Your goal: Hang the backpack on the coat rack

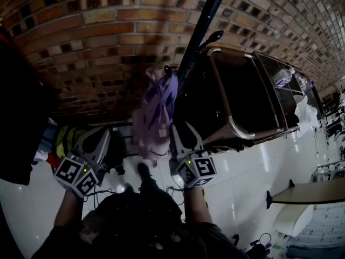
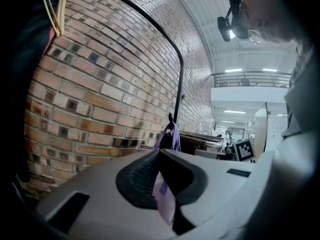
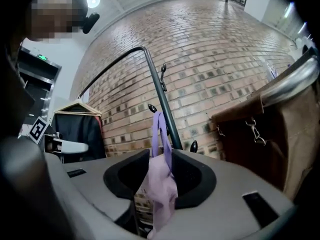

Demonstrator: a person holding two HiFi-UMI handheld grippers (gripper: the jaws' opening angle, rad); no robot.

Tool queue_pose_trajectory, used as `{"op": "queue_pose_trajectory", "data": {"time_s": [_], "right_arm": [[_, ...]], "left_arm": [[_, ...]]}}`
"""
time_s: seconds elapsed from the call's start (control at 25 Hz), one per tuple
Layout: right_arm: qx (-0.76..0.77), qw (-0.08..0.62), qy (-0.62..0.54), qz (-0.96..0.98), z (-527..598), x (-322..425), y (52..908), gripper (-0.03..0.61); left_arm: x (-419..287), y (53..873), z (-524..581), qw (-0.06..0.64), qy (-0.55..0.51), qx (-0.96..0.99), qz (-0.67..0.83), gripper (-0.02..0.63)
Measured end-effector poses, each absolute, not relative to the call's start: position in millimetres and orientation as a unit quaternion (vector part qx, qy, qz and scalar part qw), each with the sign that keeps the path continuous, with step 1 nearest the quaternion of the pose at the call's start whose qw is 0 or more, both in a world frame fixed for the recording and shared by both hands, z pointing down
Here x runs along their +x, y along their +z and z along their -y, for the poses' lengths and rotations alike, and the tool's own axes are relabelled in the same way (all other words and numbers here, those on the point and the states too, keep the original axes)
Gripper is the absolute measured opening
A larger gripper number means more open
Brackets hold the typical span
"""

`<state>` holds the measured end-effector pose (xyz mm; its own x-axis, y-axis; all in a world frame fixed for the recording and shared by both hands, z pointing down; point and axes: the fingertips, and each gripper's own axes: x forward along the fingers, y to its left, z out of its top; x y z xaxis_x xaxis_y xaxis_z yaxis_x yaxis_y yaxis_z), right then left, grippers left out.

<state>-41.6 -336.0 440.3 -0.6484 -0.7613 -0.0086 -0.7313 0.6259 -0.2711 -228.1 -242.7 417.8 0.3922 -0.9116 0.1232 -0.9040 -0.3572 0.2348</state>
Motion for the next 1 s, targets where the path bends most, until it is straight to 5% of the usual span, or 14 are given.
{"op": "queue_pose_trajectory", "data": {"time_s": [0.32,0.52,1.0], "right_arm": [[-0.395,0.062,-0.054,-0.915,283.0,-59.7,398.2,0.122],[-0.399,0.072,-0.031,-0.914,243.3,-49.8,384.0,-0.001],[-0.348,0.032,0.065,-0.935,136.1,-28.3,365.8,-0.003]], "left_arm": [[-229.8,416.0,203.9,0.139,-0.022,0.826,0.545,0.012],[-225.1,417.9,173.5,0.133,-0.012,0.838,0.529,0.012],[-177.8,394.8,88.2,0.098,-0.02,0.83,0.549,0.012]]}}
